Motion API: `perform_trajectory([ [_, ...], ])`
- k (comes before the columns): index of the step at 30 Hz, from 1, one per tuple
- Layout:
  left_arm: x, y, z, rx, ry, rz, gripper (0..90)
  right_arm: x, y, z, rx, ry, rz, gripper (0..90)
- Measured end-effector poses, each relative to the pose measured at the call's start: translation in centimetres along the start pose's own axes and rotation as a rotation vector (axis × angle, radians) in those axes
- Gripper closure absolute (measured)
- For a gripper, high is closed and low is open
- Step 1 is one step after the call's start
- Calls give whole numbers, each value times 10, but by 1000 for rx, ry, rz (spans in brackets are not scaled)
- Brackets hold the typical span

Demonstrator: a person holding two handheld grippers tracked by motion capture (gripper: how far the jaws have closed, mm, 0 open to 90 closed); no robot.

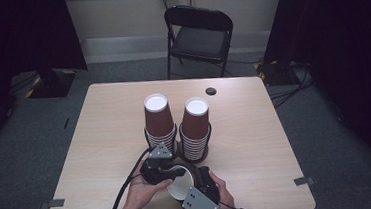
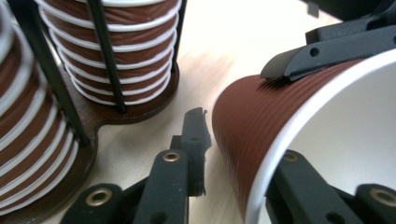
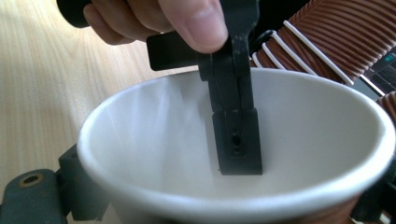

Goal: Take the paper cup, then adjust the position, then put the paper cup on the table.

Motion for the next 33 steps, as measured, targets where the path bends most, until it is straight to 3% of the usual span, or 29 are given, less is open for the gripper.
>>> perform_trajectory([
  [5, 7, 2, -4, -48, 85, 28, 642, 0, 3, -3, -42, -19, -7, 104],
  [9, 12, 3, -5, -51, 163, 20, 584, 1, 7, -6, -84, -27, -10, 105],
  [15, 19, 3, -6, -68, 240, 35, 455, 0, 14, -13, -155, -38, -20, 105],
  [19, 24, 1, -9, -74, 261, 70, 397, -1, 20, -21, -229, -54, -28, 106],
  [25, 32, -1, -14, -78, 304, 109, 344, 1, 30, -29, -276, -77, -58, 106],
  [29, 37, -2, -16, -74, 338, 120, 307, 2, 39, -34, -342, -81, -70, 107],
  [33, 38, -4, -21, -83, 337, 145, 277, 5, 47, -39, -411, -73, -70, 107],
])
Point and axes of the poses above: each handheld gripper's, and its own axes: x roughly backward along the jaws, z roughly out of its top, y roughly to its right, the point moved 5 cm from there along -x, roughly forward along the jaws, and after that the axes turned 13 degrees about -z, right-handed, at the moved point
